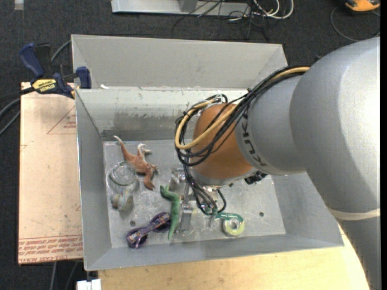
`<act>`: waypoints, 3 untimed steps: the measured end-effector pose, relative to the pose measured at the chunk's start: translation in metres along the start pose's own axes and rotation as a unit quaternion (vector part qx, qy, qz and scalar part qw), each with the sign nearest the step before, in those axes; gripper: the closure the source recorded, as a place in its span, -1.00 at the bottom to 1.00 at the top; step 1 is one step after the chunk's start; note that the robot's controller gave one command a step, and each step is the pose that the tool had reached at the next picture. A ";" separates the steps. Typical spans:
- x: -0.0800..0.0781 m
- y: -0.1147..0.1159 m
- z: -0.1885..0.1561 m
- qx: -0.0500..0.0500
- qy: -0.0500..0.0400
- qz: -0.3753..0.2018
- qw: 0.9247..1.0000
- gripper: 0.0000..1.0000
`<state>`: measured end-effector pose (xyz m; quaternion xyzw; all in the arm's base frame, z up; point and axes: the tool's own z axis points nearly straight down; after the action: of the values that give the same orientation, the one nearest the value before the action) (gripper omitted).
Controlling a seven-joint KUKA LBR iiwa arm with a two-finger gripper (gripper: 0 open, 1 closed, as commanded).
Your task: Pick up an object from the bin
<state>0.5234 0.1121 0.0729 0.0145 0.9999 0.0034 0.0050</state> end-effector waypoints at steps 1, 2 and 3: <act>0.000 -0.001 0.000 0.000 0.000 0.000 1.000 -1.00; 0.045 0.023 -0.025 0.000 0.001 0.026 1.000 -1.00; 0.018 0.027 0.004 0.000 -0.001 -0.066 0.998 -1.00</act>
Offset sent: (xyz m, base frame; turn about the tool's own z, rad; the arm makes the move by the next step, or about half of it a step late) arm -0.0422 0.0228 0.0251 0.0543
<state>0.5066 0.1392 0.0691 -0.0519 0.9986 0.0034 0.0062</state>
